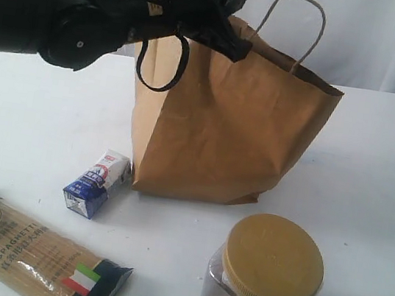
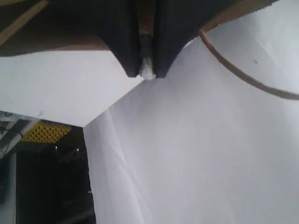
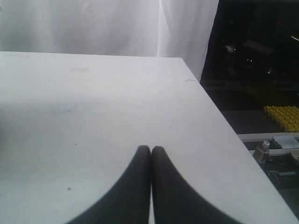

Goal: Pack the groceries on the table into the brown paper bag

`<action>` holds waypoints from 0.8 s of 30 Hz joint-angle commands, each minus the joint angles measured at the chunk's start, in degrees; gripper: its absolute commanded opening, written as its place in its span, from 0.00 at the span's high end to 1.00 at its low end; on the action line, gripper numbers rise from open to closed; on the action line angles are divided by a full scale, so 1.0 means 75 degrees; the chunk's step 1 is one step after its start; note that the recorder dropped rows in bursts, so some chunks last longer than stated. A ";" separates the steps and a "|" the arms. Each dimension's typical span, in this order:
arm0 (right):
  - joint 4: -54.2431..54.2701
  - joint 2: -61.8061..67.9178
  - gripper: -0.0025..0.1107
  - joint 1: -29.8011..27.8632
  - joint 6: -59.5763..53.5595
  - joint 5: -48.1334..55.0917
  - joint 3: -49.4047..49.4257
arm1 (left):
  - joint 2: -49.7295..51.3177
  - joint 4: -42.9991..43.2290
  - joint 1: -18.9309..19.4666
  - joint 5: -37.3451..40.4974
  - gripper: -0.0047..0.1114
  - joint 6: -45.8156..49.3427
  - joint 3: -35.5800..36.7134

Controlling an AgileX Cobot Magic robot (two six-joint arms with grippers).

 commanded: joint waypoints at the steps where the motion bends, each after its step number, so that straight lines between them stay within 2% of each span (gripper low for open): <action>1: 0.0011 0.0039 0.98 0.0012 -0.0077 -0.0085 0.0038 | 0.0108 0.0641 0.0006 0.0434 0.81 -0.0895 -0.0136; 6: 0.0011 0.0039 0.98 0.0012 -0.0077 -0.0085 0.0038 | 0.0140 0.0641 0.0006 0.0414 0.61 -0.0962 -0.0141; 9: 0.0011 0.0039 0.98 0.0012 -0.0077 -0.0085 0.0038 | 0.0140 0.0641 0.0006 0.0366 0.56 -0.0962 -0.0141; 17: 0.0011 0.0039 0.98 0.0012 -0.0077 -0.0085 0.0038 | -0.0172 0.0641 0.0006 0.0459 0.56 -0.0929 -0.0141; 20: 0.0011 0.0039 0.98 0.0012 -0.0077 -0.0085 0.0038 | -0.0727 0.0641 0.0006 0.0889 0.57 -0.0908 -0.0141; 21: 0.0011 0.0039 0.98 0.0012 -0.0077 -0.0085 0.0038 | -0.0935 0.0641 0.0006 0.1107 0.59 -0.0908 -0.0141; 24: 0.0011 0.0039 0.98 0.0012 -0.0077 -0.0085 0.0038 | -0.1820 0.0641 0.0006 0.2295 0.74 -0.0866 -0.0141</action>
